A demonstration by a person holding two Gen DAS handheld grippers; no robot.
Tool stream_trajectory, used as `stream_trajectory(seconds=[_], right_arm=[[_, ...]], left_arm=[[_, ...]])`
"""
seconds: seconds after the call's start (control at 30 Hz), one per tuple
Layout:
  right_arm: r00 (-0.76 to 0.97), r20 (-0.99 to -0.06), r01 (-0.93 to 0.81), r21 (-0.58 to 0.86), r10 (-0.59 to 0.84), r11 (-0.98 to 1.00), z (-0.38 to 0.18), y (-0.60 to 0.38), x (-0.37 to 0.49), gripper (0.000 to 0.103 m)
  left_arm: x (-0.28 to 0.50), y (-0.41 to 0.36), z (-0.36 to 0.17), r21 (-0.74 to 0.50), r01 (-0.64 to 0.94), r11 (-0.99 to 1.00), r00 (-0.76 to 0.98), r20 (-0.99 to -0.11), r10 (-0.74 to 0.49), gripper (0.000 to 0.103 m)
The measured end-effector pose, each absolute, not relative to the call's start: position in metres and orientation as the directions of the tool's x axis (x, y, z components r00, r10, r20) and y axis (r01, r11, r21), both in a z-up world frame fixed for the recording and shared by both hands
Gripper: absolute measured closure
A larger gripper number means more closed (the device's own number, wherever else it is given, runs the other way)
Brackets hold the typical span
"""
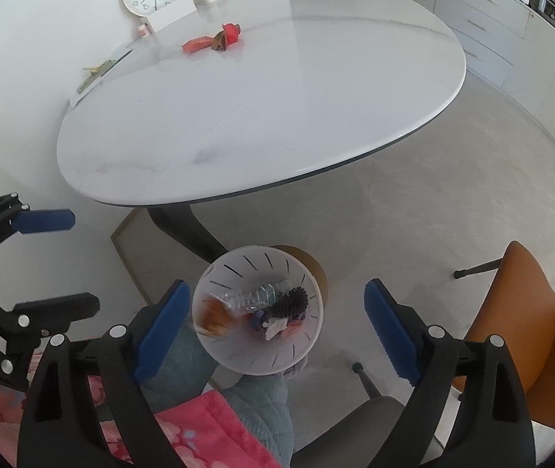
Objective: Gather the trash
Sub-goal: 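Carry the brown bag and clear bottle to the wastebasket and release both, then move both open tools back over the table toward the red wrapper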
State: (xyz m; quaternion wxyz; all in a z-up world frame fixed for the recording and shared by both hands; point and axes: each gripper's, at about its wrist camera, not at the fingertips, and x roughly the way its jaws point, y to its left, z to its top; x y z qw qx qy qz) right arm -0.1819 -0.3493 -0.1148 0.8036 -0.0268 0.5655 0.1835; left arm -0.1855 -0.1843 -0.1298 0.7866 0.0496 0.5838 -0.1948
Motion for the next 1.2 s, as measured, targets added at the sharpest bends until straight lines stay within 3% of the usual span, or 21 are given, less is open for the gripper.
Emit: stream_trajectory(seconds=[0.23, 0.77, 1.2], right_arm=[[0.299, -0.920, -0.317, 0.155, 0.254, 0.936, -0.113, -0.351, -0.179, 0.002], [0.302, -0.920, -0.306, 0.157, 0.252, 0.939, -0.104, -0.335, -0.148, 0.002], [0.316, -0.912, -0.303, 0.164, 0.261, 0.939, -0.095, -0.278, -0.065, 0.002]], left_arm=[[-0.178, -0.179, -0.127, -0.126, 0.316, 0.940, 0.259, -0.942, -0.213, 0.012], [-0.147, -0.146, -0.111, -0.077, 0.231, 0.970, 0.319, -0.936, -0.150, 0.009], [-0.067, -0.069, -0.107, -0.038, 0.148, 0.988, 0.367, -0.926, -0.091, 0.008]])
